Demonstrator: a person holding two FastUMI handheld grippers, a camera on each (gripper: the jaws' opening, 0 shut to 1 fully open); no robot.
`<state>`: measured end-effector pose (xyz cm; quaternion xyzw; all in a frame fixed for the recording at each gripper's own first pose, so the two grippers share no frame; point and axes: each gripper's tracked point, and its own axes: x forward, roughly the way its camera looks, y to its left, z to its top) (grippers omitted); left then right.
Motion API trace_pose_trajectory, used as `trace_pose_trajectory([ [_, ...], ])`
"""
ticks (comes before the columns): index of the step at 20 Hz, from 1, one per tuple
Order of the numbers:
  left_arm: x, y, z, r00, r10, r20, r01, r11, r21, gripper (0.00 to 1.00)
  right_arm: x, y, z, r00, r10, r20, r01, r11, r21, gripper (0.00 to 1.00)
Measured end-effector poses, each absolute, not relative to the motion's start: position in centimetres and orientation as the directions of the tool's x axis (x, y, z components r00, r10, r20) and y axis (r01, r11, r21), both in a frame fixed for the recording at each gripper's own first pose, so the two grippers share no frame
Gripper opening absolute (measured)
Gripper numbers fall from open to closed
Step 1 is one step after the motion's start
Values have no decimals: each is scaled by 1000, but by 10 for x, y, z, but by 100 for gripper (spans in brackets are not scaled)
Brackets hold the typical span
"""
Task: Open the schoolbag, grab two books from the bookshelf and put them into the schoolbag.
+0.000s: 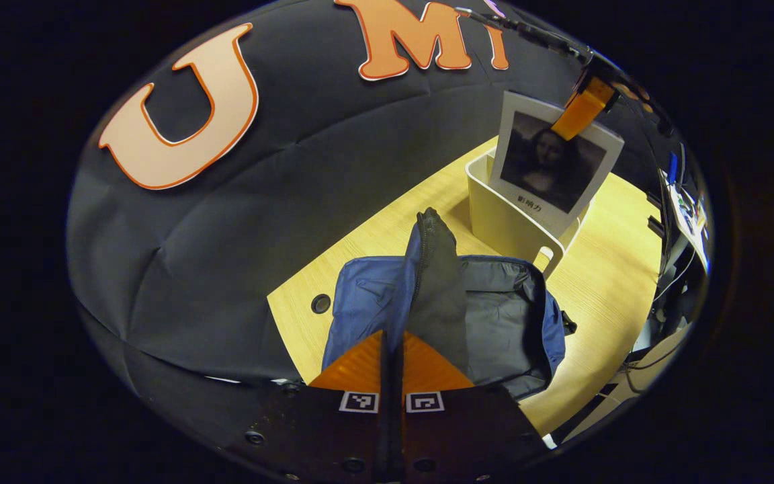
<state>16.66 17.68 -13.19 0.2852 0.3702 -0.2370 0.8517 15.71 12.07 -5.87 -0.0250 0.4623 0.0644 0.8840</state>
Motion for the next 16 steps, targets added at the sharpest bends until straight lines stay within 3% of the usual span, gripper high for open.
trace_pose_trajectory([
  [4, 165, 177, -130, 615, -191, -765, 613, 727, 311, 0, 124, 120, -21, 612, 122, -781, -160, 987, 29, 28],
  [8, 166, 179, -128, 633, -180, -753, 599, 730, 329, 0, 85, 134, -2, 636, 245, -732, -173, 969, 173, 28],
  [13, 162, 175, -123, 642, -172, -748, 599, 721, 348, 0, 51, 147, -38, 635, 377, -674, -152, 917, 370, 28],
  [16, 160, 170, -116, 647, -167, -744, 608, 702, 371, 1, 47, 158, -79, 629, 450, -634, -69, 845, 531, 28],
])
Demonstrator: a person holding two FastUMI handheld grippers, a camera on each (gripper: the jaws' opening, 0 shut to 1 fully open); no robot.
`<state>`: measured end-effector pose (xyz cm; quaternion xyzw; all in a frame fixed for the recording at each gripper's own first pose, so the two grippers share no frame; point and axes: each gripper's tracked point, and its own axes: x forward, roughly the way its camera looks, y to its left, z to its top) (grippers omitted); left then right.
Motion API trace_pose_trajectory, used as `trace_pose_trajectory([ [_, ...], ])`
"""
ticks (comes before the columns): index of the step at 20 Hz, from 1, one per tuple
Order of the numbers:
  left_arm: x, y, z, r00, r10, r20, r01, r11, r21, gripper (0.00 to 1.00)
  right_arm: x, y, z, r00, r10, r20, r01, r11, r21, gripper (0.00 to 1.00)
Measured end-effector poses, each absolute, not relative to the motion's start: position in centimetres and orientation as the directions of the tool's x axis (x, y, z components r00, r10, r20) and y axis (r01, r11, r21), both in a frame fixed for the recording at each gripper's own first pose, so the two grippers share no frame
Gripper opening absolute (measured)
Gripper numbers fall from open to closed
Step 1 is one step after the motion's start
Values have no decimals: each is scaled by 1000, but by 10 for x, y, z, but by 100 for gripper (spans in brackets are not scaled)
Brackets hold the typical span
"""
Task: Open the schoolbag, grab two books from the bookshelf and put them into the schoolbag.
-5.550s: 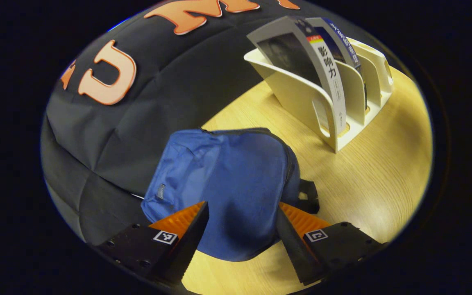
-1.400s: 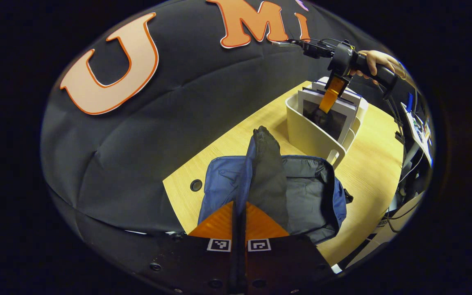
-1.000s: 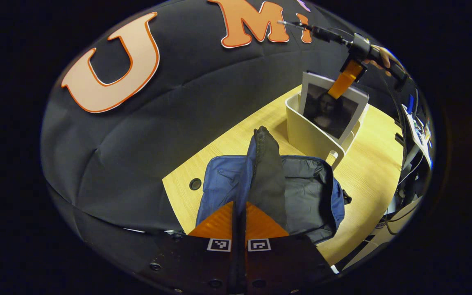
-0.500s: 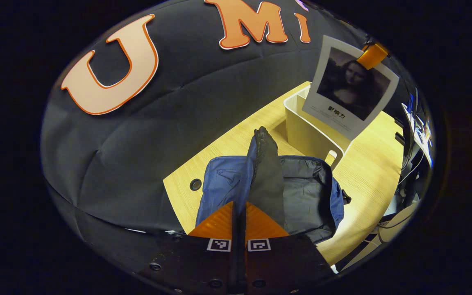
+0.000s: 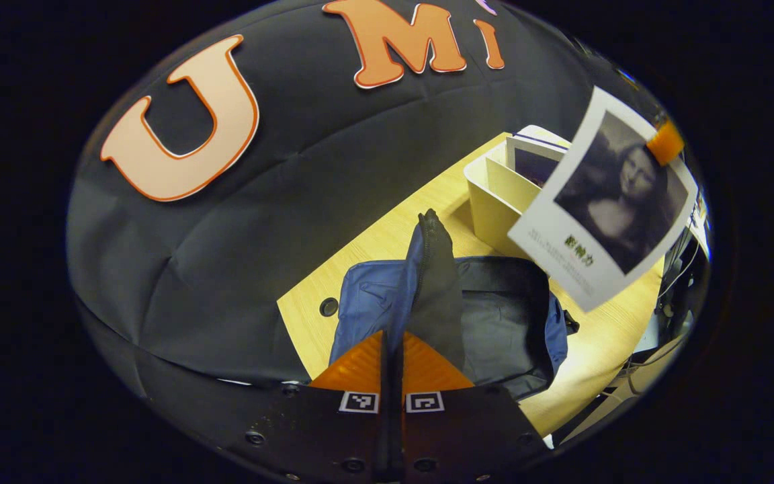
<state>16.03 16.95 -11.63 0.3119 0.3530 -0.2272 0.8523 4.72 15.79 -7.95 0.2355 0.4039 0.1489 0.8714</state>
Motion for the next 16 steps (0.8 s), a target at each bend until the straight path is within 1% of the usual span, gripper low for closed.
trace_pose_trajectory([
  [1, 160, 167, -115, 648, -167, -743, 611, 697, 376, 1, 49, 164, -91, 632, 483, -607, -61, 811, 582, 28],
  [2, 159, 168, -113, 651, -168, -740, 612, 692, 382, 6, 50, 172, -103, 632, 511, -582, -47, 775, 630, 27],
  [3, 159, 166, -110, 653, -170, -738, 615, 688, 385, 0, 53, 179, -114, 631, 536, -561, -38, 743, 668, 27],
  [8, 152, 155, -103, 657, -185, -731, 626, 673, 393, 0, 80, 224, -156, 651, 588, -480, 17, 621, 784, 28],
  [11, 148, 148, -97, 660, -185, -728, 632, 661, 404, 0, 89, 248, -189, 654, 586, -479, 37, 607, 793, 27],
  [16, 144, 137, -89, 665, -193, -721, 638, 649, 415, 1, 123, 290, -213, 682, 576, -451, 95, 542, 835, 28],
])
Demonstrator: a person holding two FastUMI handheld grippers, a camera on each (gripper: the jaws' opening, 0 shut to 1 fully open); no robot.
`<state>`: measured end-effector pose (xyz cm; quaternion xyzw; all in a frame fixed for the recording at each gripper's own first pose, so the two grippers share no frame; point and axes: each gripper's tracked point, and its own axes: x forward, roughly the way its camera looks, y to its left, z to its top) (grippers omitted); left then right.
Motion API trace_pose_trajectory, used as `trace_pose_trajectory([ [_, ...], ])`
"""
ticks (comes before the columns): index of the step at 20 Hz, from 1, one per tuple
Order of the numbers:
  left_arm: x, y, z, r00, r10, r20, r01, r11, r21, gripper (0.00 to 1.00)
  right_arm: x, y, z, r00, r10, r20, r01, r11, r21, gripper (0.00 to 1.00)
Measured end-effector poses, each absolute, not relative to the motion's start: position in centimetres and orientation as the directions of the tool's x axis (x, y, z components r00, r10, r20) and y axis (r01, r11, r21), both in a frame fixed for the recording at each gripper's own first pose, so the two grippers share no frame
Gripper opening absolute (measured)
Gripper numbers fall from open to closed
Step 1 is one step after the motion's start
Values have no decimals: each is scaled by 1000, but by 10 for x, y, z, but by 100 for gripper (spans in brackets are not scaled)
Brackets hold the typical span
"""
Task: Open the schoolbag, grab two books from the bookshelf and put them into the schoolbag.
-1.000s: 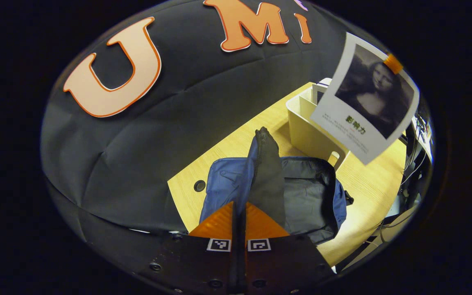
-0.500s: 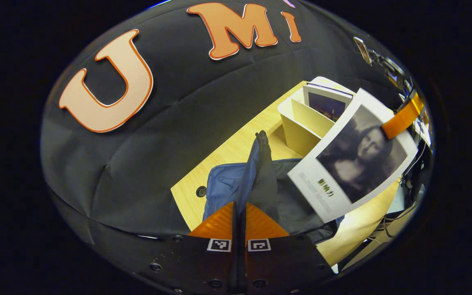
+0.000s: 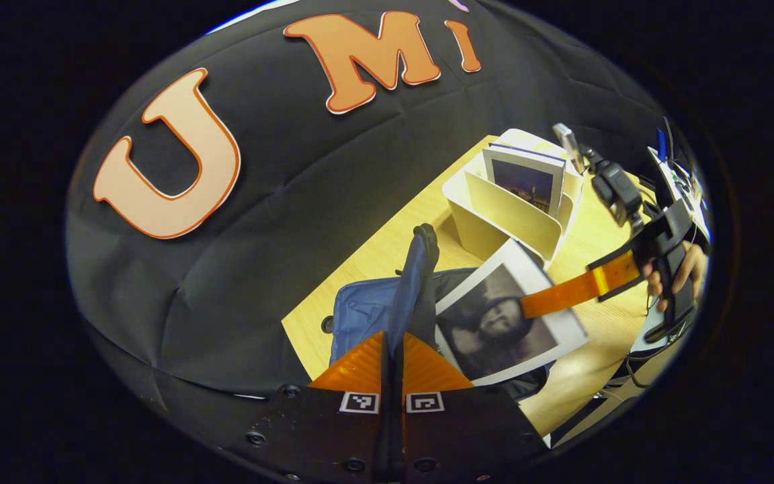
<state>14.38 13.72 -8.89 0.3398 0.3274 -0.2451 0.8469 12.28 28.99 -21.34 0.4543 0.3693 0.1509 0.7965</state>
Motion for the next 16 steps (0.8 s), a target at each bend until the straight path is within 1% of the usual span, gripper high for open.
trace_pose_trajectory([
  [2, 145, 134, -88, 665, -197, -720, 641, 645, 416, 1, 135, 302, -219, 705, 562, -433, 106, 521, 847, 27],
  [5, 142, 131, -88, 654, -205, -728, 653, 638, 407, 1, 157, 313, -225, 750, 512, -420, 129, 509, 851, 27],
  [6, 142, 130, -87, 654, -206, -727, 655, 636, 409, 1, 164, 317, -227, 758, 496, -423, 131, 519, 845, 39],
  [7, 142, 130, -86, 652, -207, -730, 657, 634, 408, 1, 166, 321, -232, 757, 487, -436, 134, 537, 833, 27],
  [8, 142, 130, -87, 648, -206, -733, 660, 632, 406, 1, 169, 325, -237, 751, 477, -456, 145, 554, 820, 27],
  [10, 142, 132, -90, 644, -200, -739, 661, 633, 404, 1, 170, 329, -242, 728, 473, -496, 194, 552, 811, 28],
  [11, 142, 132, -88, 646, -197, -738, 658, 635, 406, 1, 168, 328, -245, 724, 454, -519, 207, 574, 792, 31],
  [12, 143, 133, -89, 644, -198, -739, 657, 637, 402, 1, 168, 329, -253, 709, 440, -551, 212, 613, 761, 45],
  [13, 145, 134, -90, 646, -198, -737, 655, 640, 402, 1, 164, 327, -254, 692, 439, -573, 209, 638, 741, 40],
  [14, 148, 138, -93, 647, -196, -737, 653, 641, 403, 0, 158, 325, -258, 668, 438, -602, 224, 652, 724, 49],
  [16, 148, 139, -94, 648, -192, -737, 651, 643, 404, 1, 145, 322, -262, 626, 438, -646, 251, 671, 698, 75],
])
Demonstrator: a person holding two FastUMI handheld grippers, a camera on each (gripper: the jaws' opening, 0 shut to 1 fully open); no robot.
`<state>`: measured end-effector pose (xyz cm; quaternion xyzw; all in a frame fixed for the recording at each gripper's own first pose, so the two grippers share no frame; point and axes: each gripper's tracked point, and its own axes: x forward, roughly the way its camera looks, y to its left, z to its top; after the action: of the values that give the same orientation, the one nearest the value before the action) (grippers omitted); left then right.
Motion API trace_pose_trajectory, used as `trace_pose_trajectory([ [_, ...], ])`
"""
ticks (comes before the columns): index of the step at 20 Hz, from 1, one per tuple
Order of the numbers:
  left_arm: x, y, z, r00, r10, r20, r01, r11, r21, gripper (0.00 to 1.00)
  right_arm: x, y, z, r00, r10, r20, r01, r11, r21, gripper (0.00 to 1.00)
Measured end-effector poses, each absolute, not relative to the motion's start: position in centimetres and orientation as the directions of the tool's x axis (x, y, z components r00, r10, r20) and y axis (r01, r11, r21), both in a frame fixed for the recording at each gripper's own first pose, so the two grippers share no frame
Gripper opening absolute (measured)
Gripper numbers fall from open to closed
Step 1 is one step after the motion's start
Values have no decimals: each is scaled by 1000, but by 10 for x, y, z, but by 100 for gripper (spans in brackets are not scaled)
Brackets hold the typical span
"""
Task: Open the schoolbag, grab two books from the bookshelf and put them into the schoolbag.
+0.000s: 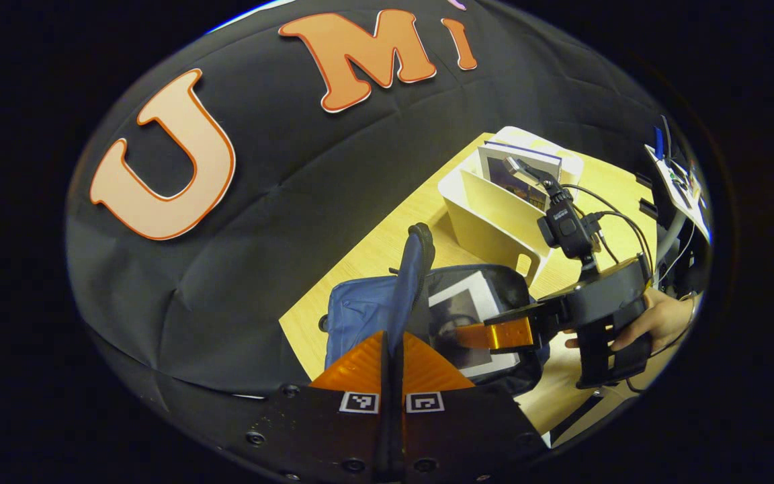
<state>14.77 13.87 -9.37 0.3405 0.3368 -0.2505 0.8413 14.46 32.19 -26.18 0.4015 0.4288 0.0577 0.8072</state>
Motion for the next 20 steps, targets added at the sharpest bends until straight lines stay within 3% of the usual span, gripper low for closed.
trace_pose_trajectory([
  [1, 148, 138, -95, 648, -192, -737, 650, 643, 404, 0, 140, 320, -261, 616, 443, -652, 250, 674, 695, 97],
  [5, 148, 140, -97, 646, -191, -739, 651, 643, 403, 0, 128, 309, -239, 618, 474, -628, 233, 652, 722, 97],
  [10, 145, 136, -99, 643, -197, -740, 660, 632, 406, 0, 103, 273, -230, 605, 444, -661, 203, 717, 667, 97],
  [20, 145, 140, -106, 637, -208, -742, 656, 652, 380, 1, 87, 106, -179, 701, 176, -691, 242, 853, 463, 97],
])
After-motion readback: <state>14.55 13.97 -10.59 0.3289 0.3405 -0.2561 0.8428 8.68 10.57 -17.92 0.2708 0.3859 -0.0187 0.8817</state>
